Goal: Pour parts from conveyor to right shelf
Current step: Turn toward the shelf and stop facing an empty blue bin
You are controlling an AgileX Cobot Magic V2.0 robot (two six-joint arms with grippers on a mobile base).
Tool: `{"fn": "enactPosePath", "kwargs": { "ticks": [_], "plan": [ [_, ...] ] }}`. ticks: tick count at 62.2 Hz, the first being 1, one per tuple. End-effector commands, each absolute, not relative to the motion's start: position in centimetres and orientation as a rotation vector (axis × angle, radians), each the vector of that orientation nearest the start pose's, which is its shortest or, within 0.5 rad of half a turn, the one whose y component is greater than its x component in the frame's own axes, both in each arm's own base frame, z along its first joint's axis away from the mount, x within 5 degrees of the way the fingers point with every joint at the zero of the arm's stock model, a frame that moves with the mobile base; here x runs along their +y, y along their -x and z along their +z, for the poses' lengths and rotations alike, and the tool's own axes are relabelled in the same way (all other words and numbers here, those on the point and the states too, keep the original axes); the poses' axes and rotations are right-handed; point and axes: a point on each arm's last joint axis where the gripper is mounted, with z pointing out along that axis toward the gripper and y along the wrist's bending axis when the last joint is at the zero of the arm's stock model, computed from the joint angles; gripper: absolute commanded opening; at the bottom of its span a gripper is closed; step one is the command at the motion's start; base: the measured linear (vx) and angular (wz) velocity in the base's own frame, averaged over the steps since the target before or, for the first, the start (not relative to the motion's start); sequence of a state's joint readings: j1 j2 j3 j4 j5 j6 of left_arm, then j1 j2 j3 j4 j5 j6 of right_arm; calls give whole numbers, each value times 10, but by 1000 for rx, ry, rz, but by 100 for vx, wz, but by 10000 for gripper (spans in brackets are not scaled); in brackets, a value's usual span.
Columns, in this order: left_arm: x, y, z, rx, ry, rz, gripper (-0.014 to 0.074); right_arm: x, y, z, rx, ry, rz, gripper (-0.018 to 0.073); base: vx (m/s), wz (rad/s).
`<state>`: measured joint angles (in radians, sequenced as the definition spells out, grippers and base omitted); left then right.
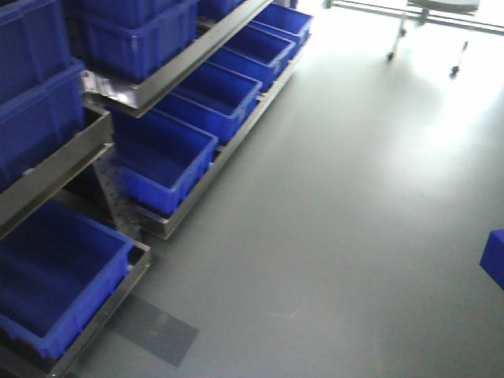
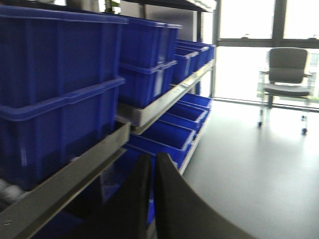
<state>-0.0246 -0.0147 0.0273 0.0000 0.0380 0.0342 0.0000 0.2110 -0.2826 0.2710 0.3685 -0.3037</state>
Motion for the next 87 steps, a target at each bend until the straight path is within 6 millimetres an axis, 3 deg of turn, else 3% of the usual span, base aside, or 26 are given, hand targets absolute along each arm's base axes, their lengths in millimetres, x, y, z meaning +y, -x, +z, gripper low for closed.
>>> {"fn": "enactPosePath", "kwargs": {
  "ticks": [1, 63, 87],
  "plan": [
    [-1, -56, 198, 1480, -38, 0, -6, 7, -66, 279, 1670, 93, 29, -5, 32, 104],
    [-1, -56, 198, 1480, -38, 0, -6, 7, -66, 279, 1670, 93, 29, -5, 17, 90],
    [-1, -56, 198, 1480, -38, 0, -6, 7, -66, 279, 1670, 93, 29, -5, 5, 37]
  ]
}}
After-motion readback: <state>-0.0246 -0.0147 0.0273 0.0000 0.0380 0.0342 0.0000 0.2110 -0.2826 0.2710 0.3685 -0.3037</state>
